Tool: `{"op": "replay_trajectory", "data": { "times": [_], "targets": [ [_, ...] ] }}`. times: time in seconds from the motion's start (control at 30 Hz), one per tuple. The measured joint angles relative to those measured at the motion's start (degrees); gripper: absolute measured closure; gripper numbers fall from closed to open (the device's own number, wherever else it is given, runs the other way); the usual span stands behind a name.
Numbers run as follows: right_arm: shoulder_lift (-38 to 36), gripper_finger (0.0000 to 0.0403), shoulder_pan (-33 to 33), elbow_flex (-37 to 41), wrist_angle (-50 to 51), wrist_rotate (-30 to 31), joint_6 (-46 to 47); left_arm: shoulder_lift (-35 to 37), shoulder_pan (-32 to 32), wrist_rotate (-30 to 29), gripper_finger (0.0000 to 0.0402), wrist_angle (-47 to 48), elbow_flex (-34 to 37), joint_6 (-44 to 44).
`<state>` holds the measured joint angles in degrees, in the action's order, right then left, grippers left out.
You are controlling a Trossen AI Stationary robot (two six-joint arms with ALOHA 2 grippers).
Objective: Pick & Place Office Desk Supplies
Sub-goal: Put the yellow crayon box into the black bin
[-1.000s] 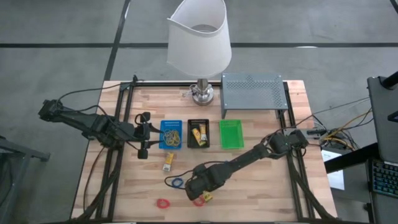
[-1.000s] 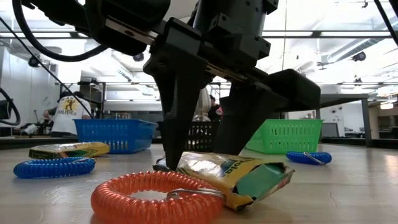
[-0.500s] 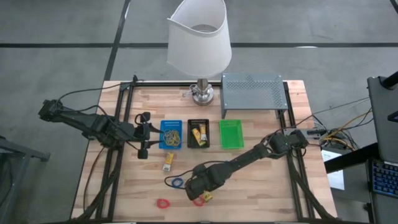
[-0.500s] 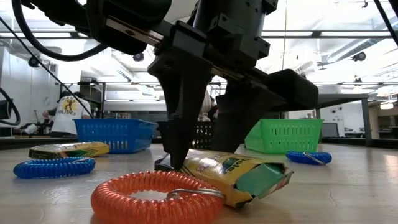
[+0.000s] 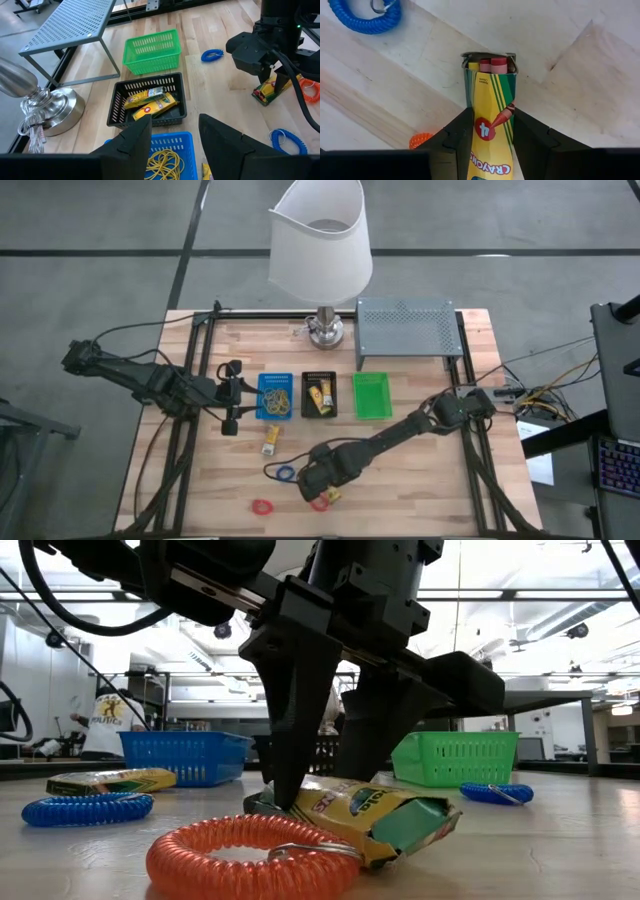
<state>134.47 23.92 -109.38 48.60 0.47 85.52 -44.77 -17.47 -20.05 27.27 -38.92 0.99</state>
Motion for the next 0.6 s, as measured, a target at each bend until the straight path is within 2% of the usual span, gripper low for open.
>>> {"op": "replay_trajectory", "data": {
  "times": [0.33,0.6],
  "targets": [
    [-0.5,0.0284,-0.2,-2.8,1.32,1.44,-4.91,0.0,-0.01,0.0,0.0233,0.0,0.0,-0.01],
    [-2.76,0.0294,-2.36,-3.96,6.48,1.59,-6.7,0.0,0.0,0.0,0.0233,0.0,0.0,0.0]
  ]
}}
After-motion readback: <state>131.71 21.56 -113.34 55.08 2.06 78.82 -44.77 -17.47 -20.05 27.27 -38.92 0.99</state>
